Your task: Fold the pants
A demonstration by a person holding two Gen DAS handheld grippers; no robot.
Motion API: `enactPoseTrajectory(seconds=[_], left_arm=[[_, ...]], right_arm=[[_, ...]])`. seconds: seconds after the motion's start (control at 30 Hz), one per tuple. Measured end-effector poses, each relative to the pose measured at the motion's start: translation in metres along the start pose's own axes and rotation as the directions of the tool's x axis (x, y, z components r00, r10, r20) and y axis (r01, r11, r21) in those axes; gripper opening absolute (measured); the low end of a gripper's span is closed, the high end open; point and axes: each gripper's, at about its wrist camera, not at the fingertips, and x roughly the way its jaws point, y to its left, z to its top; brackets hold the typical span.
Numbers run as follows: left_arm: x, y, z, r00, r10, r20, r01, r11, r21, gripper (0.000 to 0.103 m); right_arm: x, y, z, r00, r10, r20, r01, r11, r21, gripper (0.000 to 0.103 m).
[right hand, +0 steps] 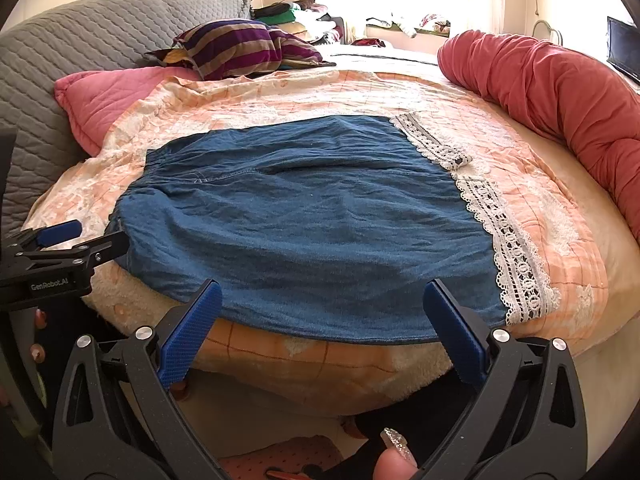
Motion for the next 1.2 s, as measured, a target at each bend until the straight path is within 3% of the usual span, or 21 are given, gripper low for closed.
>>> enactPoseTrajectory(seconds=[0.67, 1.2], left_arm=[[0.012, 0.0, 0.01, 1.0, -0.017, -0.009, 0.017, 1.0, 0.005, 0.099], [0.048, 0.026, 0.054, 0.999, -0.025, -0.023, 0.024, 1.0, -0.013, 0.099]], right_arm=[[0.011, 0.005, 0.011, 1.0, 0.006, -0.003, -0.006, 1.0, -0.02, 0.095], [0.056, 0.013, 0.061, 0.999, 0.042, -0.018, -0.043, 0.997, -0.068, 0.095]])
